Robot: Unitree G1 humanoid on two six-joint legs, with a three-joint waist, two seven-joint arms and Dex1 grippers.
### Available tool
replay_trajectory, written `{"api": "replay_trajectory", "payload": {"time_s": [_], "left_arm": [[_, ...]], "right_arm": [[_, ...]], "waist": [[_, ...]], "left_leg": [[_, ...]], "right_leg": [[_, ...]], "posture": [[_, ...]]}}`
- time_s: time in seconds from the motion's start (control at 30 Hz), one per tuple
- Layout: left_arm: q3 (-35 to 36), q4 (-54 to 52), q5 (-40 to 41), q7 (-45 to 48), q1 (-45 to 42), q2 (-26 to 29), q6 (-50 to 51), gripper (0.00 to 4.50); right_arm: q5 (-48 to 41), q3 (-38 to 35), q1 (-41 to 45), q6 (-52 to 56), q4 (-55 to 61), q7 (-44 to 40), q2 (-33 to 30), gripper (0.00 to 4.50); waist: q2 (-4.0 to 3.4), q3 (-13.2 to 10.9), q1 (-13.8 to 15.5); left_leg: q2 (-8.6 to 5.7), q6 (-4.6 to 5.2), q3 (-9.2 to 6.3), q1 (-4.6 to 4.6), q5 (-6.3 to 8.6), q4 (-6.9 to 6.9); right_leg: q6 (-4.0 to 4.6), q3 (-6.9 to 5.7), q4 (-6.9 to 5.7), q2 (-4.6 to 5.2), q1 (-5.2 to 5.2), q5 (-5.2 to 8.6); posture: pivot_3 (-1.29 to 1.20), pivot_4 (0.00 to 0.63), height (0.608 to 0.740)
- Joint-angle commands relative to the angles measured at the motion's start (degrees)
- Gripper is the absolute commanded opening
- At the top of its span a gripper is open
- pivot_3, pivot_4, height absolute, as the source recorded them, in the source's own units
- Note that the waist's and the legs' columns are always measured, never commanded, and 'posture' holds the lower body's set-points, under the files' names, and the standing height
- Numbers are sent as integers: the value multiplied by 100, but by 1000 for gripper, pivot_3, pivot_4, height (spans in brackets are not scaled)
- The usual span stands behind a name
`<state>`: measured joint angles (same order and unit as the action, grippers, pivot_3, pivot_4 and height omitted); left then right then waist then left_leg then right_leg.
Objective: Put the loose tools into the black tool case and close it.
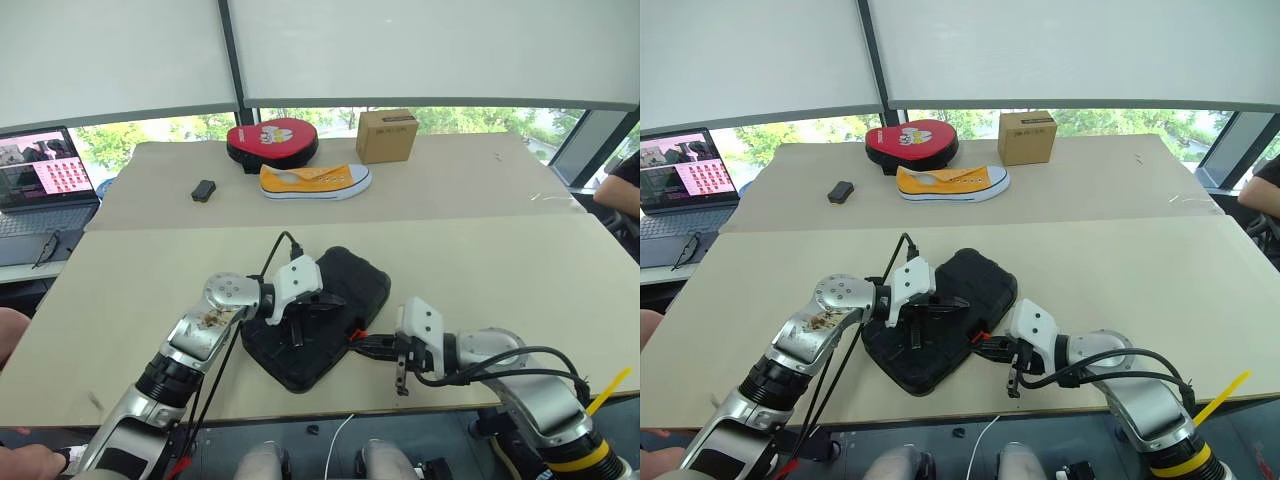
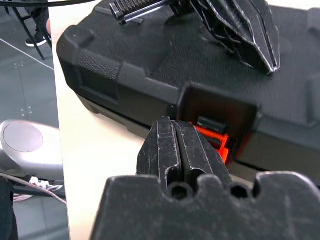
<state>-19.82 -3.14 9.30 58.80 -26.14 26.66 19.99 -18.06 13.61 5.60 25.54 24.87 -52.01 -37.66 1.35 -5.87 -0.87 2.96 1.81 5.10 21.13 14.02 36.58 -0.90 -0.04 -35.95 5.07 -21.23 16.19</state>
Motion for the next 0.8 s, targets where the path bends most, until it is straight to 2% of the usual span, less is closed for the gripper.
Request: {"api": "replay_trajectory", "payload": {"time_s": [0.03,0.23,0.43,0.63,0.8], "left_arm": [[-607,632,-363,73,598,212,671,0],[-541,621,-352,75,626,268,638,0],[-540,631,-359,72,624,269,621,0],[-572,680,-371,105,572,257,592,0],[-569,688,-382,104,518,238,605,0]], "right_arm": [[-515,-573,-151,69,288,-24,-4,27],[-1294,-1190,-996,547,849,-233,-419,27],[-569,-773,-1126,464,499,16,-604,27],[-31,-63,-596,110,-417,287,131,27],[27,-120,-416,-504,-913,460,818,27]], "waist": [[1,-1,15],[5,-1,31],[5,-2,24],[8,-3,29],[8,-3,26]], "left_leg": [[0,0,-1,1,0,0],[-5,-3,0,5,2,-30],[-5,-3,3,6,2,-38],[-8,-3,1,1,1,-41],[-8,-3,0,-3,2,-41]], "right_leg": [[0,0,0,1,-1,0],[-12,7,20,19,6,1],[13,18,23,22,7,18],[8,17,23,6,0,19],[-16,18,23,0,-2,7]], "posture": [[0,150,740],[0,150,740],[0,150,740],[0,150,740],[0,150,740]]}}
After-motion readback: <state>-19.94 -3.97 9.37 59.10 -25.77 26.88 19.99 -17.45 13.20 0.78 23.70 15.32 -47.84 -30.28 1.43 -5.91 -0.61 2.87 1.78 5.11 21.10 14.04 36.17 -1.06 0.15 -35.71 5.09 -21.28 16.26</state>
